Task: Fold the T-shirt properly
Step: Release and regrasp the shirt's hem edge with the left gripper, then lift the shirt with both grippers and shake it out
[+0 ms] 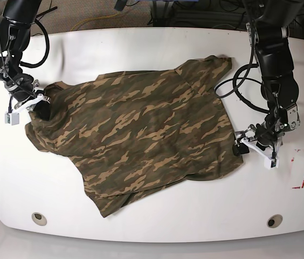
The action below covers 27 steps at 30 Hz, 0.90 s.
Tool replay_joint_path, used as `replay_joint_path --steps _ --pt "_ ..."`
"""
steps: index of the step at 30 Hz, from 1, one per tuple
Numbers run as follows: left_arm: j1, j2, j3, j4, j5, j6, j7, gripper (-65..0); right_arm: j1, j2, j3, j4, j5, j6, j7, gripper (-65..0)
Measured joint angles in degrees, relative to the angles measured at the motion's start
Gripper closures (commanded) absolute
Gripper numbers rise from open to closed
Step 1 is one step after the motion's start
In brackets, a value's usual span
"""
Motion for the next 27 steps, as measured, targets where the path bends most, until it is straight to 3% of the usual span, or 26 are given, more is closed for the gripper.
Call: replay_joint_path --steps 4,8,11,13,17,22,27 --pt "-2.14 -0.5 3.32 -4.83 0.61 0.2 -1.07 -50.8 0.02 -0.04 0.0 -0.02 0.0 0.0 0.07 0.0" --pt "-3.74 1.84 5.14 -8.17 0.02 0.15 -5.2 -49.9 0.02 -0.04 0.0 -0.02 0.02 0.0 0.07 0.0" --pt "-3.85 2.58 5.4 -8.74 -0.35 -0.48 -5.79 -39.2 0.31 -0.04 0.0 -0.02 -0.02 0.0 -0.04 0.0" --pt "-3.93 2.75 5.27 -8.87 -0.31 -0.44 -5.44 -24.0 0.57 -0.04 0.0 -0.04 0.02 0.02 0.02 0.0" --pt "-3.91 3.5 5.09 -9.01 0.26 0.13 -4.81 -1.1 0.83 -0.04 0.0 -0.02 0.04 0.02 0.02 0.0" --pt "-3.76 4.0 5.44 -8.61 0.13 0.0 -4.39 0.0 0.83 0.0 0.0 -0.04 0.04 0.04 0.04 0.0" --pt "-2.29 2.38 5.38 -0.37 0.5 0.11 -3.08 0.0 0.83 -0.02 0.0 -0.07 0.04 0.04 0.02 0.0"
